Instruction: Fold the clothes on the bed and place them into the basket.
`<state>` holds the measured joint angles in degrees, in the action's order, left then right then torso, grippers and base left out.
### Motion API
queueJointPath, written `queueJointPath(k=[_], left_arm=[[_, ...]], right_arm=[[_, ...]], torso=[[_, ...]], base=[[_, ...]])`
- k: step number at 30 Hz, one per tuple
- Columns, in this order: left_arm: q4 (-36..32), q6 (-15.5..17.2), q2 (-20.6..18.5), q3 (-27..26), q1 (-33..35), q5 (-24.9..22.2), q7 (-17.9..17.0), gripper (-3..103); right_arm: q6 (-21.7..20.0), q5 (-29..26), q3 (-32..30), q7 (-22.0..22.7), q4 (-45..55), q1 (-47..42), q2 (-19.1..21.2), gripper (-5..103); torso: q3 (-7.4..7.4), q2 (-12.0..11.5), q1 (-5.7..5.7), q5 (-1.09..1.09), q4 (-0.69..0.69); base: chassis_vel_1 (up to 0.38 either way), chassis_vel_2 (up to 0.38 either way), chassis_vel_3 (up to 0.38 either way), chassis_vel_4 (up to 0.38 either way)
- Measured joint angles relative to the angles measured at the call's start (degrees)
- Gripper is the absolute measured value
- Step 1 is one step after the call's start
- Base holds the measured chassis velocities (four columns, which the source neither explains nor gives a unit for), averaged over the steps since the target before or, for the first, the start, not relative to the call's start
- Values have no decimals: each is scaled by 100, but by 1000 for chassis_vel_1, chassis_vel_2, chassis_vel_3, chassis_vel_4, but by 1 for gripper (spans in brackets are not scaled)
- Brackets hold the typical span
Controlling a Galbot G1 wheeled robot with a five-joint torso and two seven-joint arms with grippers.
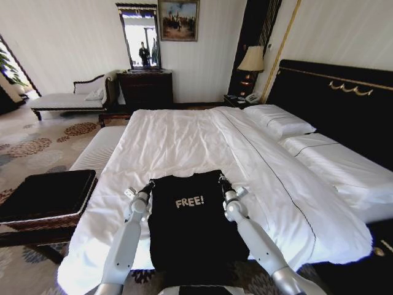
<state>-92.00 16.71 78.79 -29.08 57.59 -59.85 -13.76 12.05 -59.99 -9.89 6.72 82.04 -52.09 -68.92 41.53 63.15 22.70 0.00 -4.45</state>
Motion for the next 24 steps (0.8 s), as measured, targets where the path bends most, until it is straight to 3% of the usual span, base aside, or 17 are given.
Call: queueJointPath(k=[3, 4, 6, 8, 11, 18, 24], left_arm=[[-836, 61, -390, -83, 199, -390, -24, 1], [-836, 61, -390, -83, 199, -390, -24, 1], [-1498, 100, -757, -200, 249, -723, -103, 1], [-1692, 124, -903, -236, 244, -891, -151, 1], [-2229, 185, -1588, -330, -61, -1545, -342, 1], [-1702, 253, -2148, -6, -1236, -1903, -484, 1], [-207, 261, -2091, 622, -2573, -1889, -480, 1]], right_arm=[[70, -74, -79, -29, 754, -207, 409, 0], [70, -74, -79, -29, 754, -207, 409, 0], [97, -297, -117, -90, 1422, -262, 843, 0], [97, -442, -120, -114, 1676, -255, 985, 0], [56, -1077, -43, -162, 2308, 103, 1530, 0], [44, -1517, 737, -190, 1765, 1624, 1846, 0], [51, -1473, 1635, -165, 143, 2972, 1454, 0]], torso=[[0, 0, 0, 0, -2], [0, 0, 0, 0, -2], [-1, 1, -1, 0, -2], [-1, 1, -1, -1, -2], [-2, 1, -2, -1, 0], [-1, 1, -1, -1, 1], [2, -1, 3, 0, 1]], base=[[0, 0, 0, 0], [0, 0, 0, 0], [0, 0, 0, 0], [0, 0, 0, 0], [0, 0, 0, 0], [0, 0, 0, 0], [0, 0, 0, 0]])
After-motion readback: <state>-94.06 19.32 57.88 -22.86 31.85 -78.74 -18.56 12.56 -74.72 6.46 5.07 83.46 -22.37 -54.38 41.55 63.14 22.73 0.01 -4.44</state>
